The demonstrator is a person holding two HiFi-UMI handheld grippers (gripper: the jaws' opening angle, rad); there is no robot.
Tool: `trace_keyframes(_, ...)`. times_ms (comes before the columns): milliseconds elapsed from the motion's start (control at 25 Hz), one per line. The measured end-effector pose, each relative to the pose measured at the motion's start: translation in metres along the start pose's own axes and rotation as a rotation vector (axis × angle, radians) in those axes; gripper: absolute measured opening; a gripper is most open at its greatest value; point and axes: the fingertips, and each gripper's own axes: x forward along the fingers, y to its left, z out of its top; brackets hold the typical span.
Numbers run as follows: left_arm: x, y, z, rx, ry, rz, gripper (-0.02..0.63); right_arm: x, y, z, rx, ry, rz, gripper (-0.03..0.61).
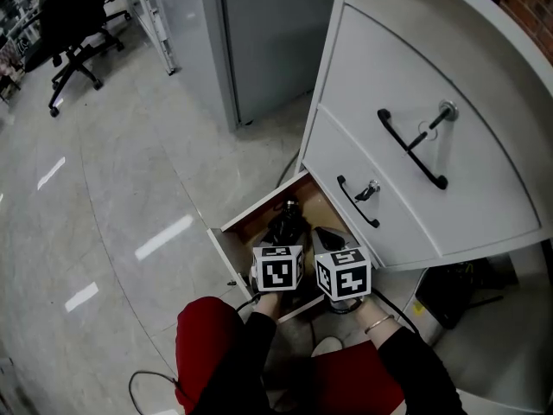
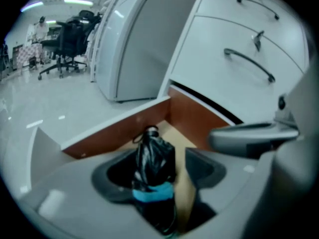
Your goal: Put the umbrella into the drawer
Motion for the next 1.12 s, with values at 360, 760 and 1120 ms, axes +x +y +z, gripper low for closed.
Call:
trace_keyframes(360, -0.028, 0.009, 0.033, 0.043, -0.126, 0.008, 0.242, -0.007, 0.003, 0.009, -0.007, -0.029, -0.009, 0.002)
trace_keyframes(760, -0.076, 0.011, 0.073, 0.127, -0.312, 0.01, 0.126, -0.027, 0.021, 0.038, -0.076, -0.129, 0.004, 0.002)
trace_keyframes(1120, -0.094, 0.03, 0.103, 0.241, -0.444, -0.023, 0.061, -0.047, 0.02, 0.066, -0.076, -0.229, -0.01, 0.002)
